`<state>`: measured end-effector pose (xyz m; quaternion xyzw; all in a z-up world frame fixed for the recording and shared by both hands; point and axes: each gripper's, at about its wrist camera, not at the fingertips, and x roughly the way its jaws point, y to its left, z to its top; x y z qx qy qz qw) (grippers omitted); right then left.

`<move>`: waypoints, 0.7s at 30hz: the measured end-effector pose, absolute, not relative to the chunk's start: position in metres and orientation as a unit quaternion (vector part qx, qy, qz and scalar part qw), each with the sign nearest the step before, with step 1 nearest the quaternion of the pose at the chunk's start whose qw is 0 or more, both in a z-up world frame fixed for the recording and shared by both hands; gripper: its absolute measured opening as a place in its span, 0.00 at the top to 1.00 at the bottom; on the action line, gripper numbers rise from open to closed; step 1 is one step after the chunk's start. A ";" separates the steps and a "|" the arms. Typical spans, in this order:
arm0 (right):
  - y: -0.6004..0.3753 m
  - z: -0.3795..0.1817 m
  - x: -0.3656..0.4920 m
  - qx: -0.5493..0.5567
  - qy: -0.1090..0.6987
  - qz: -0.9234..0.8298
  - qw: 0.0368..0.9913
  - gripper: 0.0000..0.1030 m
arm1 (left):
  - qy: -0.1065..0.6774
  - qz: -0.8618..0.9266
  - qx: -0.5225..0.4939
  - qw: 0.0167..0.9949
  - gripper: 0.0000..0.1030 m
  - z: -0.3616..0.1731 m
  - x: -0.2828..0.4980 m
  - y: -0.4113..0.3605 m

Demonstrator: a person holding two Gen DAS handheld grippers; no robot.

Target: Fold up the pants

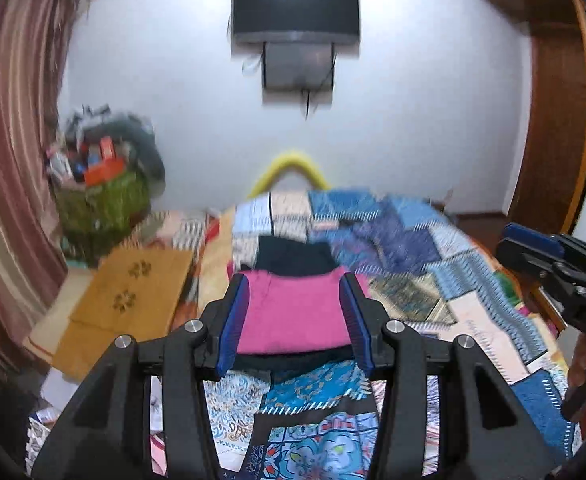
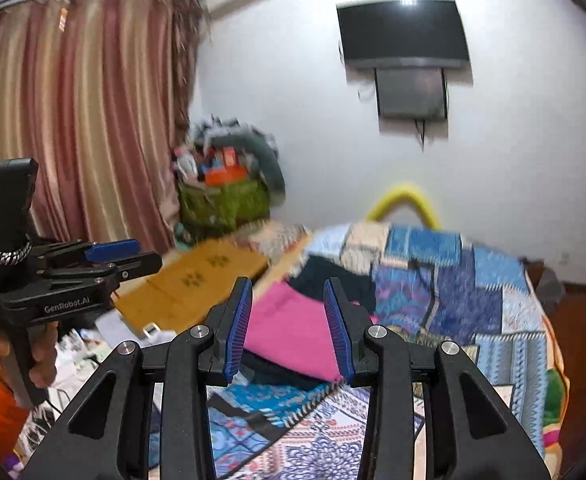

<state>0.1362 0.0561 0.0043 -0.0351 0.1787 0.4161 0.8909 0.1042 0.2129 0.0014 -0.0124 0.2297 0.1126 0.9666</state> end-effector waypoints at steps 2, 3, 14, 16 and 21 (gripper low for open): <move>0.045 0.014 0.116 -0.025 0.154 0.421 0.894 0.67 | 0.196 0.111 -0.005 0.974 0.53 0.016 0.077 0.195; 0.041 0.018 0.109 -0.021 0.145 0.422 0.895 0.67 | 0.184 0.113 -0.005 0.976 0.49 0.021 0.067 0.189; 0.009 0.029 0.050 -0.005 0.073 0.396 0.915 0.18 | 0.103 0.130 -0.009 0.986 0.07 0.040 -0.007 0.141; 0.008 0.029 0.047 -0.006 0.068 0.387 0.919 0.14 | 0.098 0.130 -0.014 0.987 0.03 0.040 -0.013 0.139; 0.004 0.032 0.042 -0.002 0.063 0.372 0.926 0.01 | 0.091 0.131 -0.016 0.987 0.00 0.041 -0.022 0.135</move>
